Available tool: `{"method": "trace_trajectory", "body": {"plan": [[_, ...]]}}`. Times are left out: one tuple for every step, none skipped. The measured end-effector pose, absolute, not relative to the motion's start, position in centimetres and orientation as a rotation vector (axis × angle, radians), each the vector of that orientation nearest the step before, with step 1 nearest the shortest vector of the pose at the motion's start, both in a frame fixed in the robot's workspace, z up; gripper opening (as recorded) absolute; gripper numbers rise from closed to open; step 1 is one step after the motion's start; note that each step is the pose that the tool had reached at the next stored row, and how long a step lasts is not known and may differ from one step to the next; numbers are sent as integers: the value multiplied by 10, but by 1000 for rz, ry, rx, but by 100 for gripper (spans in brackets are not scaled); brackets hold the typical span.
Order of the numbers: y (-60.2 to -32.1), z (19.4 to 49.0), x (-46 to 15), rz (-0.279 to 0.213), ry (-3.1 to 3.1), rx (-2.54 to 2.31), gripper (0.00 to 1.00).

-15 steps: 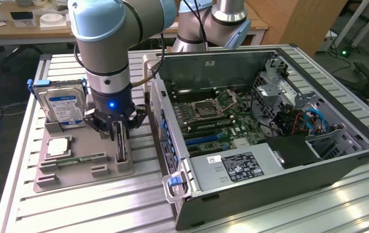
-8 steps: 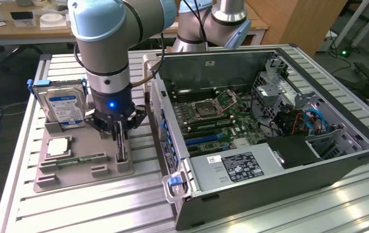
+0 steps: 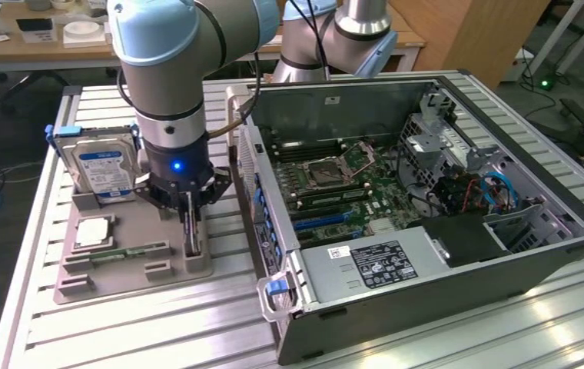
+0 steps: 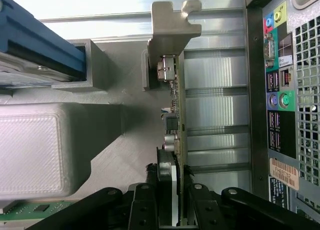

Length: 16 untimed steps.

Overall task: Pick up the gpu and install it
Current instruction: 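Pick up the gpu and move the gpu toward the slot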

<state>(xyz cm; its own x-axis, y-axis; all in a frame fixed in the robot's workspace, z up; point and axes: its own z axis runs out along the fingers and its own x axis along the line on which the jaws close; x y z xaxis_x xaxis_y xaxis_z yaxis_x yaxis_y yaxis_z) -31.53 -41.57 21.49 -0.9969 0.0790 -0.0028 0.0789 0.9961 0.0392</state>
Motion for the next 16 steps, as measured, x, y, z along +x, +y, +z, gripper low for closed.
{"method": "trace_trajectory", "body": {"plan": [[-416,215,-315,61,3134,124,28],[-416,215,-315,61,3134,124,28],[-416,215,-315,61,3134,124,28],[-416,215,-315,61,3134,124,28],[-416,215,-315,61,3134,124,28],[-416,215,-315,61,3134,124,28],[-416,215,-315,61,3134,124,28],[-416,215,-315,61,3134,124,28],[-416,215,-315,61,3134,124,28],[-416,215,-315,62,3134,124,28],[-416,215,-315,63,3134,124,28],[-416,215,-315,64,3134,124,28],[-416,215,-315,65,3134,124,28],[-416,216,-315,66,3134,124,28],[-416,218,-315,68,3134,124,28],[-416,219,-315,70,3134,124,28]]}}
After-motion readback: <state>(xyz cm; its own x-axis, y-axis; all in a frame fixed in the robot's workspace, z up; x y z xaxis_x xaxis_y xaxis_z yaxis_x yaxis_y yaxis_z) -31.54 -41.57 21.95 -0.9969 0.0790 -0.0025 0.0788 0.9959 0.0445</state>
